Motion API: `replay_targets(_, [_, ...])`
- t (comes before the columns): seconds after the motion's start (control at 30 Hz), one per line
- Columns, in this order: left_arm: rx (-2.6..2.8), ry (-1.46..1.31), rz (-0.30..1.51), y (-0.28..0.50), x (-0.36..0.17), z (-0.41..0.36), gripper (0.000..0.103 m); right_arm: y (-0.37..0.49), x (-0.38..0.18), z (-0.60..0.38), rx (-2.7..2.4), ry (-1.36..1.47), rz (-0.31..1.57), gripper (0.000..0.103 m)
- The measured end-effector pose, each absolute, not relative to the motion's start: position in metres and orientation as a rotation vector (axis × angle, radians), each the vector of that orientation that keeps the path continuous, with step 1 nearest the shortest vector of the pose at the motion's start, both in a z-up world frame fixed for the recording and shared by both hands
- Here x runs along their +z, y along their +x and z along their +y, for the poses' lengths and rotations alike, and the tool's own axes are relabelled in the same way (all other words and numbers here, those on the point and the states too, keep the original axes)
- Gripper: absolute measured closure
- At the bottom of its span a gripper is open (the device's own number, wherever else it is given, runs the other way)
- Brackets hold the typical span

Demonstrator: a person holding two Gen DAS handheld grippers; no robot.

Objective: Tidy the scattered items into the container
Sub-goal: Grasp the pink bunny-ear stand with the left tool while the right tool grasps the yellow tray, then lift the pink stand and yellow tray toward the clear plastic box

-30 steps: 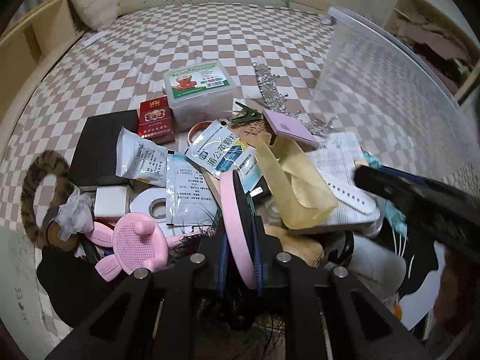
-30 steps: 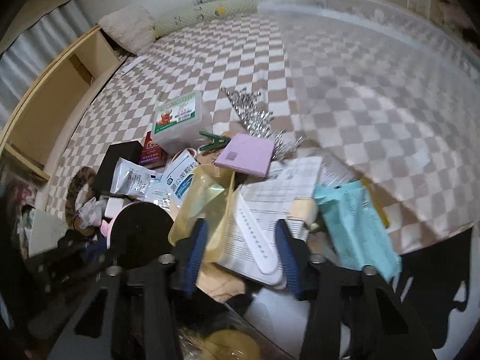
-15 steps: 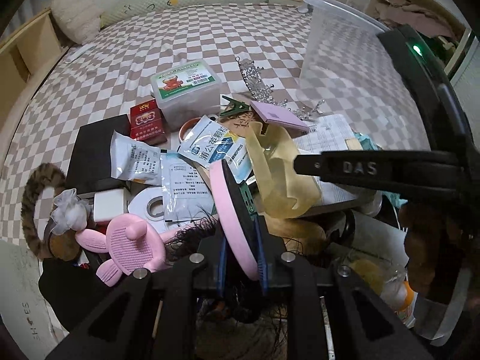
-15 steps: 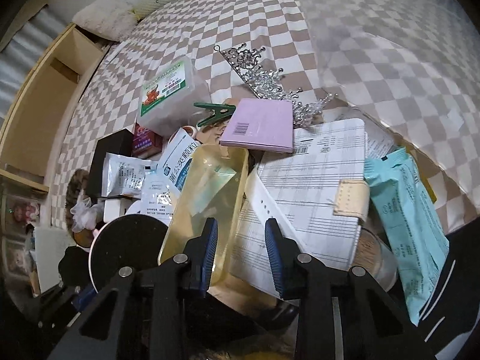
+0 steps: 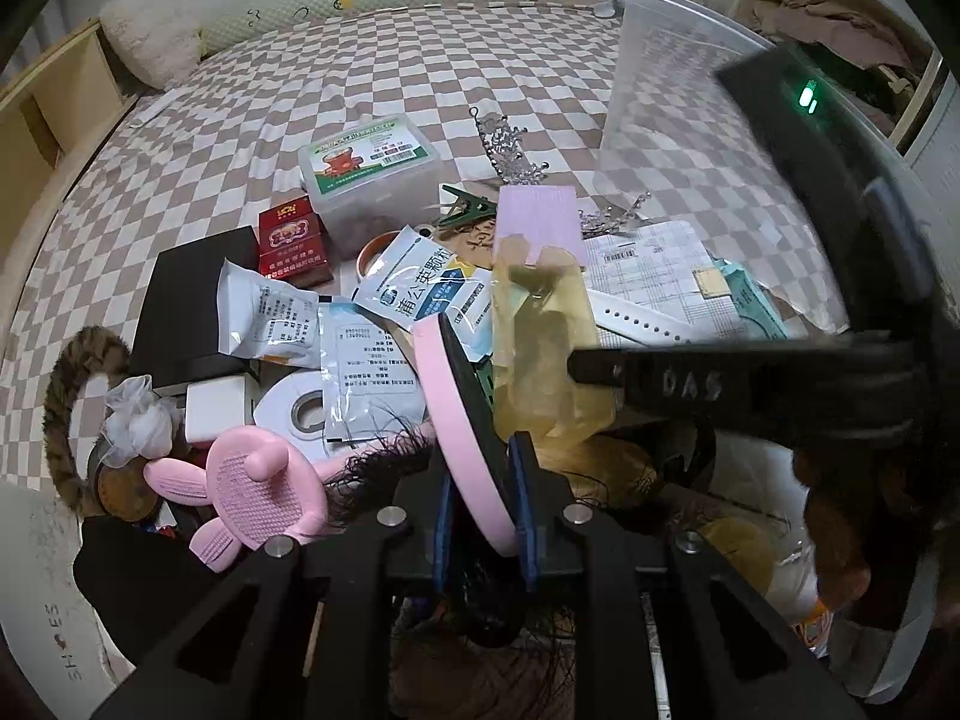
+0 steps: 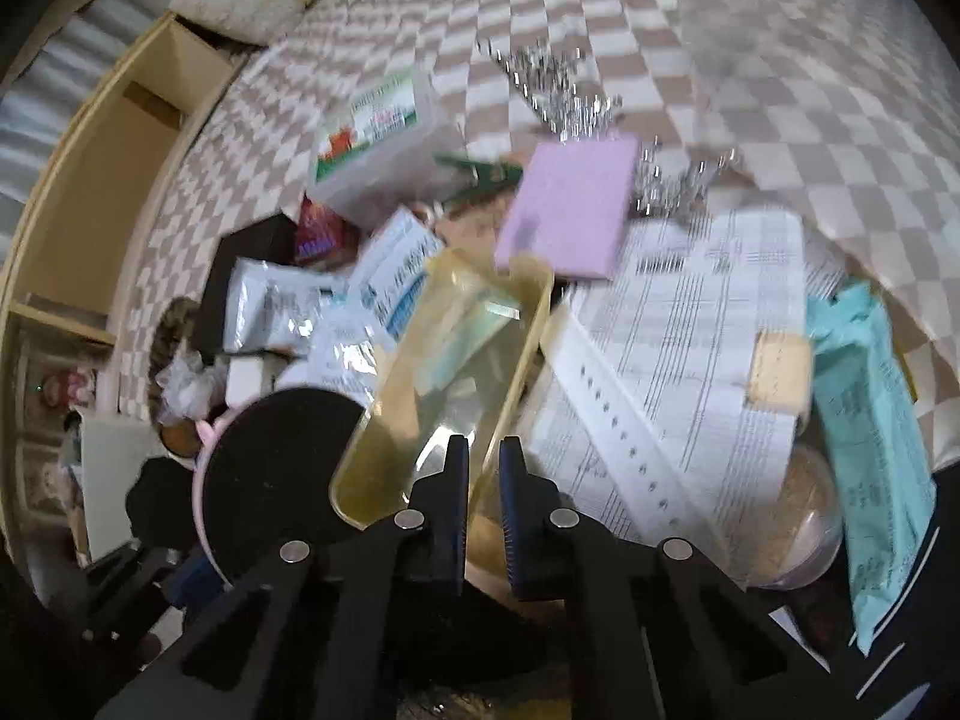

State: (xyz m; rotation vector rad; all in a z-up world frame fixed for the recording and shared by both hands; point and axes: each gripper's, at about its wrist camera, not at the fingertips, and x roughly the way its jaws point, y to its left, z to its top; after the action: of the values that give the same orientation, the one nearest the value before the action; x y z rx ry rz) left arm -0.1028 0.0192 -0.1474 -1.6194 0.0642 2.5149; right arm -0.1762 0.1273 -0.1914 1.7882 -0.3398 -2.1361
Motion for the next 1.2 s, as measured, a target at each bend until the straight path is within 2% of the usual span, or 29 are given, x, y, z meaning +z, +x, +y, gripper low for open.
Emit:
replay_targets(0.1, [2.517, -1.630, 0.064, -0.104, -0.148, 0.017, 0.074, -0.176, -0.194, 0.128, -2.120, 1.808, -0.352, 0.095])
replay_targets(0.23, [2.509, -1.656, 0.014, -0.107, -0.149, 0.013, 0.074, -0.178, -0.175, 0.137, -2.183, 1.728, -0.379, 0.100])
replay_targets(0.37, [2.480, -1.666, -0.009, -0.108, -0.148, 0.017, 0.086, -0.179, -0.163, 0.153, -2.208, 1.682, -0.458, 0.100])
replay_targets(0.53, [2.496, -1.676, -0.038, -0.109, -0.142, 0.017, 0.088, -0.179, -0.154, 0.172, -2.210, 1.656, -0.544, 0.100])
replay_targets(0.8, [2.558, -1.572, -0.184, -0.108, -0.118, 0.003, 0.089, -0.171, -0.133, 0.189, -2.187, 1.569, -0.689, 0.100])
replay_targets(1.0, [2.557, -1.451, -0.323, -0.105, -0.095, -0.002, 0.089, -0.167, -0.123, 0.197, -2.174, 1.517, -0.748, 0.100])
replay_targets(1.2, [2.572, -1.349, -0.371, -0.099, -0.074, -0.001, 0.089, -0.162, -0.114, 0.202, -2.164, 1.481, -0.787, 0.100])
